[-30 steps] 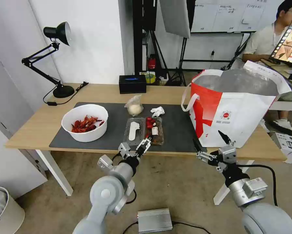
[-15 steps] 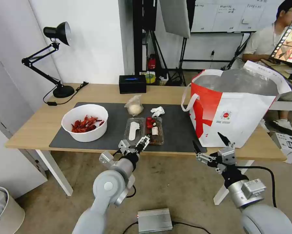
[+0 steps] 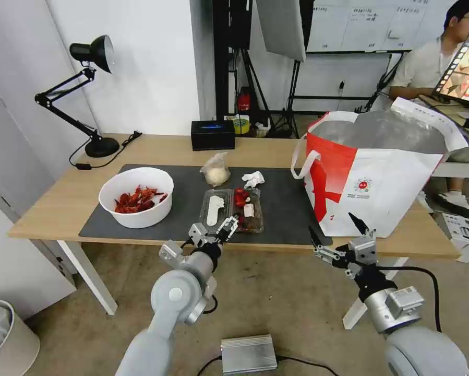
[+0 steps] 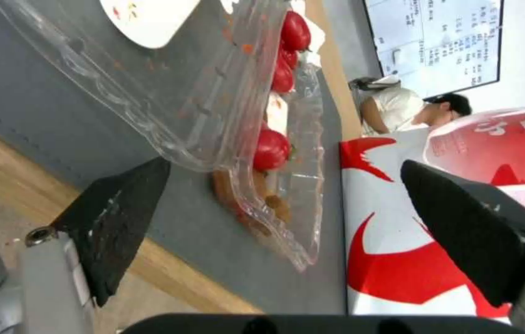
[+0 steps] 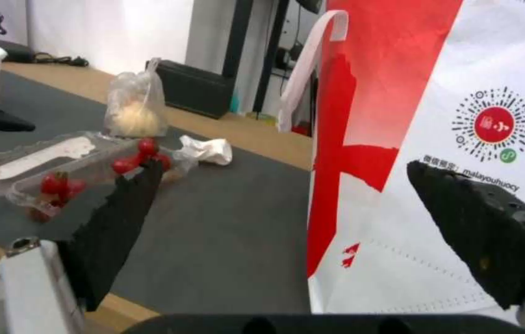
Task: Pick up the trash from the table and place it into the takeout bag.
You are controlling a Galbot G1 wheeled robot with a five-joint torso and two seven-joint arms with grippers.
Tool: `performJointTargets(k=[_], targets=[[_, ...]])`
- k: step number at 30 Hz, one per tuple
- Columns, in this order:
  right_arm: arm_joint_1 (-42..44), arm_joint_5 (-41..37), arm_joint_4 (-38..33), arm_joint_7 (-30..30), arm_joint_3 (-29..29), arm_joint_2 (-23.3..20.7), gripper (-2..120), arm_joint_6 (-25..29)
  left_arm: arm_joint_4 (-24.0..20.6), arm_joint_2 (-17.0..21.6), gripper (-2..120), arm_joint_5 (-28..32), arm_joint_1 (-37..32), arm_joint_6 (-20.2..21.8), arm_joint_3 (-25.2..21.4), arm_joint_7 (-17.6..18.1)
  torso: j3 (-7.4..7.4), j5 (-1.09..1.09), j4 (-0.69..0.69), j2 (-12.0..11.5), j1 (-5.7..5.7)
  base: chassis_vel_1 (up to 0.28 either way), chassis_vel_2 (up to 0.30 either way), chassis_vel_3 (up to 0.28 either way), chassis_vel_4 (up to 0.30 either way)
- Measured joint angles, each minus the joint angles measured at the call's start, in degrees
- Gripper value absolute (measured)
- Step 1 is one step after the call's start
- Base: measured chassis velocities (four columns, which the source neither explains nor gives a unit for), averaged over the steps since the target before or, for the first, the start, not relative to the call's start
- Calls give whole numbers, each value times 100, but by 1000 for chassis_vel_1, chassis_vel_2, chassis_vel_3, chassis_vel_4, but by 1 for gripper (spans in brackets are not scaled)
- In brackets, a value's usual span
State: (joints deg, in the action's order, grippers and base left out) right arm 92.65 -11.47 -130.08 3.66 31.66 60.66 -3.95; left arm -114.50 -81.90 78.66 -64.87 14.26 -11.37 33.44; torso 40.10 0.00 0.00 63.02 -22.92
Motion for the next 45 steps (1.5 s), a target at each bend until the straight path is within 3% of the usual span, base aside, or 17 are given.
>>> performJointTargets(k=[24,45], targets=[[-87,80,144,-10,-145,78,100,78,-122,15,100,30,-13,-245,-112,-20,0,0,0,0,1,0,0,0,0],[0,136,139,-13,-124,130,100,137,-166,174,100,152,115,-330,-122,-346,0,0,0,0,0,0,0,0,0]])
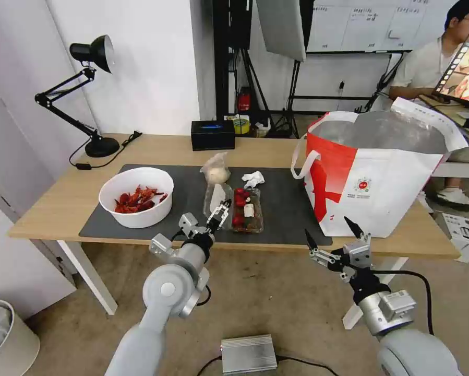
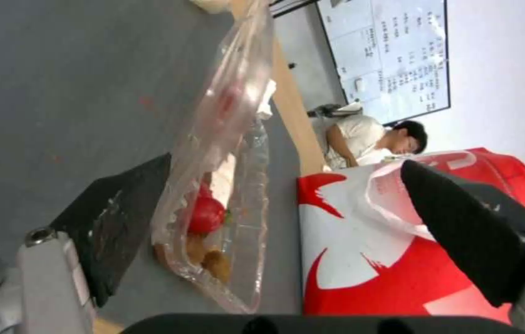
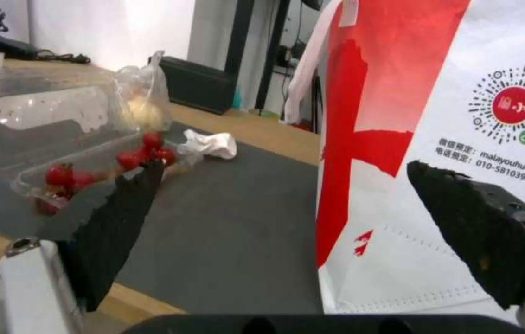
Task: Pick up the trash from the table and place it into the takeout bag.
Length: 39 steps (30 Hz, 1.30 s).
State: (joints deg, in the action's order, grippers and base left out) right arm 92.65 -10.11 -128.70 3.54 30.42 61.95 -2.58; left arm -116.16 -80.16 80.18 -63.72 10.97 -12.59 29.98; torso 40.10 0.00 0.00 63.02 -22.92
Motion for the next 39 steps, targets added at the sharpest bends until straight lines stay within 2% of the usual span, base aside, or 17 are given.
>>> performJointTargets(k=[13,26,39], targets=[[7,12,2,-12,1,-18,100,0,-169,26,100,150,120,-45,92,-63,0,0,0,0,0,0,0,0,0],[77,26,11,-3,23,11,100,2,-111,24,100,164,229,-45,270,-61,0,0,0,0,0,0,0,0,0],[268,98,-48,3,109,136,100,105,-86,20,100,-18,296,91,639,-69,0,0,0,0,0,0,0,0,0]])
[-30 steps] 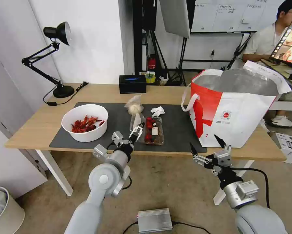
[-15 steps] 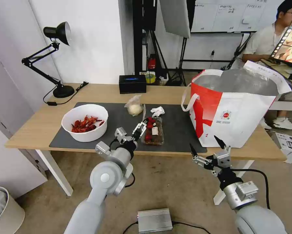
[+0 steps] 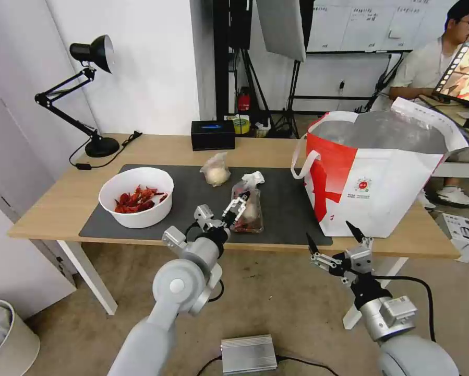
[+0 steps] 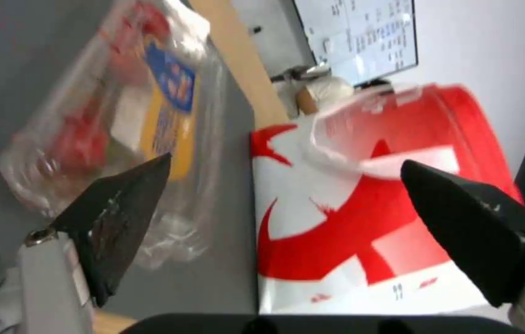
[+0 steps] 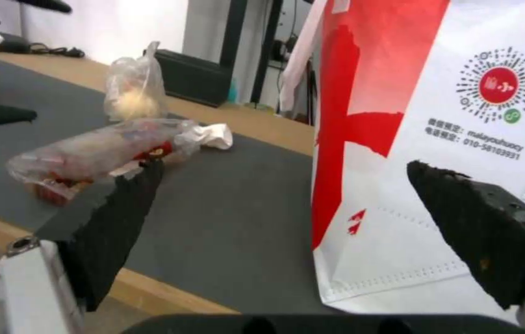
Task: Pick up the trash from the table and place it into the takeout bag.
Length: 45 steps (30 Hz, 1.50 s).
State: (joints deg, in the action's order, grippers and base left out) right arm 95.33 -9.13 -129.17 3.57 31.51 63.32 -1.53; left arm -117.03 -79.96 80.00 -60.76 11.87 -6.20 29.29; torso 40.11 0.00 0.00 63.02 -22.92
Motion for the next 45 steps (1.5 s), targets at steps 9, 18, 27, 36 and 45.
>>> performJointTargets(k=[9,18,27,36,45], targets=[[145,55,-63,3,86,136,100,93,103,198,96,-844,138,110,283,-406,0,0,0,0,0,0,0,0,0],[226,149,-74,3,89,253,100,156,534,622,67,-2480,371,118,756,-839,0,0,0,0,0,0,0,0,0],[245,173,-58,2,101,280,100,187,776,1017,31,-2944,705,359,868,-844,0,-1,0,0,0,0,0,0,0],[138,167,0,2,68,247,100,152,946,1256,0,-3255,946,674,1080,-925,0,-1,0,0,0,0,0,0,0],[152,164,-1,2,70,259,100,140,1048,1384,0,-3260,1110,676,1264,-987,0,0,0,0,0,0,0,0,0]])
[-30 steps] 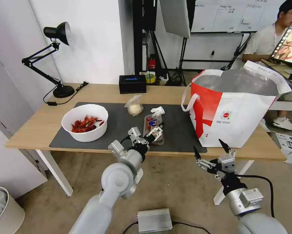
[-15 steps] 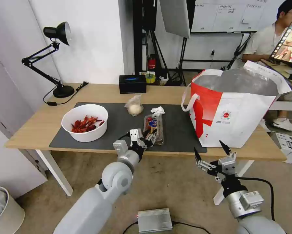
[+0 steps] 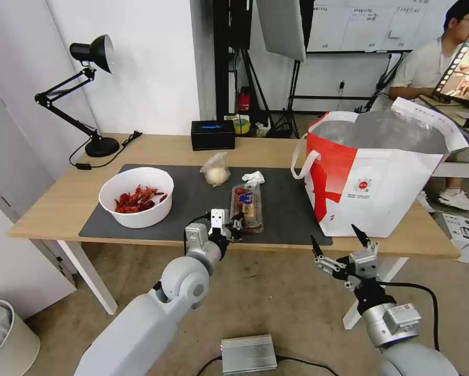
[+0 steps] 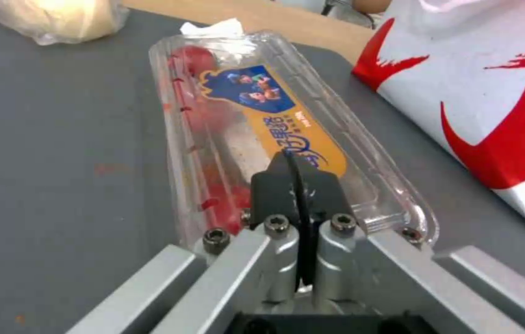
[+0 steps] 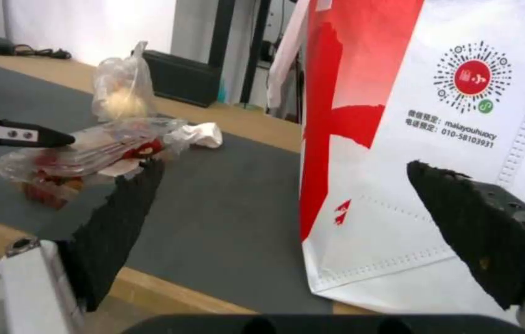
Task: Pick up the trash from the table and place it into the takeout bag.
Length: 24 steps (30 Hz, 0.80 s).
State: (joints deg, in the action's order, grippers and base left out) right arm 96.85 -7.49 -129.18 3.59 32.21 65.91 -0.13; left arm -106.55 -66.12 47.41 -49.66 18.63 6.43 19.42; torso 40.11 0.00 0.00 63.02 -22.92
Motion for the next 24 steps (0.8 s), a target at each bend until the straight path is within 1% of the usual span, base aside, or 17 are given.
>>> performJointTargets(k=[5,10,12,13,14,16,17,18,20,21,22,23,24], targets=[[-6,-95,-3,3,-21,-16,100,-39,10,-14,0,16,44,-3,90,4,0,0,0,0,0,0,0,0,0],[-65,-449,-60,86,-35,-98,100,-288,-10,-42,0,24,2,-7,124,16,0,0,0,0,0,0,0,0,0],[-144,-737,-94,153,-46,-159,100,-472,-23,-52,0,25,-20,-7,129,20,0,0,0,0,0,0,0,0,0],[-235,-1042,-118,234,-72,-215,100,-651,-35,-53,0,26,-33,-9,129,28,0,0,0,0,0,0,0,0,0],[-235,-1042,-118,234,-72,-215,100,-651,-35,-53,0,26,-33,-9,129,28,0,0,0,0,0,0,0,0,0],[-355,-1474,-143,350,-111,-271,100,-877,-54,-49,0,29,-46,-10,119,31,0,0,1,0,0,0,0,0,0],[-508,-2011,-174,472,-146,-317,100,-1101,-70,-35,0,34,-57,-14,97,33,0,0,1,0,0,0,0,0,0],[-508,-2011,-174,472,-146,-317,100,-1101,-70,-35,0,34,-57,-14,97,33,0,0,1,0,0,0,0,0,0],[-709,-2665,-203,622,-182,-367,100,-1330,-75,-20,0,41,-63,-19,73,36,0,0,0,0,0,0,0,0,0],[-937,-3308,-224,815,-221,-426,100,-1499,-79,-6,0,46,-68,-21,51,38,0,0,0,0,0,0,0,0,0],[-937,-3308,-224,815,-221,-426,100,-1499,-79,-6,0,46,-68,-21,51,38,0,0,0,0,0,0,0,0,0],[-1176,-3941,-232,1038,-279,-466,100,-1611,-86,6,0,49,-81,-23,33,39,0,0,0,0,0,0,0,0,0],[-1323,-4324,-233,1167,-316,-482,100,-1664,-92,16,0,50,-96,-24,21,40,0,-1,0,0,0,0,0,0,0]])
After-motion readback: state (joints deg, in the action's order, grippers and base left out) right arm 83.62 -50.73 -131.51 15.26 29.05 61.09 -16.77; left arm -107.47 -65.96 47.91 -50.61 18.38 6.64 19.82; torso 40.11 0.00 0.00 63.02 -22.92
